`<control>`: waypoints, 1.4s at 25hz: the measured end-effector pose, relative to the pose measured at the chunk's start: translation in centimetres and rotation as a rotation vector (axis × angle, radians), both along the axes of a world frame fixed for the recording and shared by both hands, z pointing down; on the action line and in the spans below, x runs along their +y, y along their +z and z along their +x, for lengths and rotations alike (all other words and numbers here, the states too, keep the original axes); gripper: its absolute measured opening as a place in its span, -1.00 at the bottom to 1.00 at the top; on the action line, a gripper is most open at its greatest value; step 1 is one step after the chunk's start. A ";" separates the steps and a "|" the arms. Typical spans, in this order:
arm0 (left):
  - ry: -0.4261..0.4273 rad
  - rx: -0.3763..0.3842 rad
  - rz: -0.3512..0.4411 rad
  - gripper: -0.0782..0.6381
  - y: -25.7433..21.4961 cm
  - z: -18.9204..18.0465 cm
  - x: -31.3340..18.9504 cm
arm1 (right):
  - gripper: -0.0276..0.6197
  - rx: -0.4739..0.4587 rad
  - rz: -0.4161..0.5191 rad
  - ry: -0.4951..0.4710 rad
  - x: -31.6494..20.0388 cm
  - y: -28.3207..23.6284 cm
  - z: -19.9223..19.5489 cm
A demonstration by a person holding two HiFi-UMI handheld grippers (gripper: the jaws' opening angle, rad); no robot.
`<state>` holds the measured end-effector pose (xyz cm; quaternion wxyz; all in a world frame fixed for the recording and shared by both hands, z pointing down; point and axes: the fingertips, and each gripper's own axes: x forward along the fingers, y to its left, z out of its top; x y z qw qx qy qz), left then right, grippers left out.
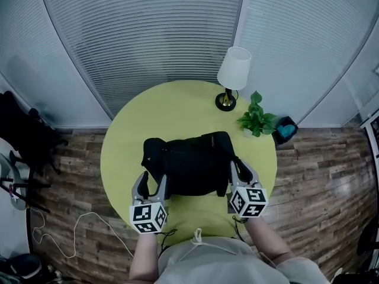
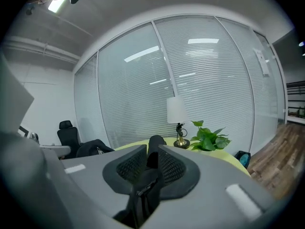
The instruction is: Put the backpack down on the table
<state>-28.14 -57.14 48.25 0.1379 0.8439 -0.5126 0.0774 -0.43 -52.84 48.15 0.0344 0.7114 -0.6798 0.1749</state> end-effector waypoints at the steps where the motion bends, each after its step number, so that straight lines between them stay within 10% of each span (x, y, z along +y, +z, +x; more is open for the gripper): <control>1: 0.013 0.003 0.011 -0.11 -0.4 0.2 0.4 | -0.74 -0.004 0.000 0.005 0.3 -0.2 0.0; 9: 0.038 0.037 0.032 -0.76 -1.2 1.0 2.9 | -0.91 -0.007 -0.016 -0.054 2.6 -0.3 -1.3; 35: 0.040 -0.022 -0.001 -0.76 -1.0 2.3 5.4 | -0.91 0.055 -0.085 -0.273 3.8 0.5 -6.0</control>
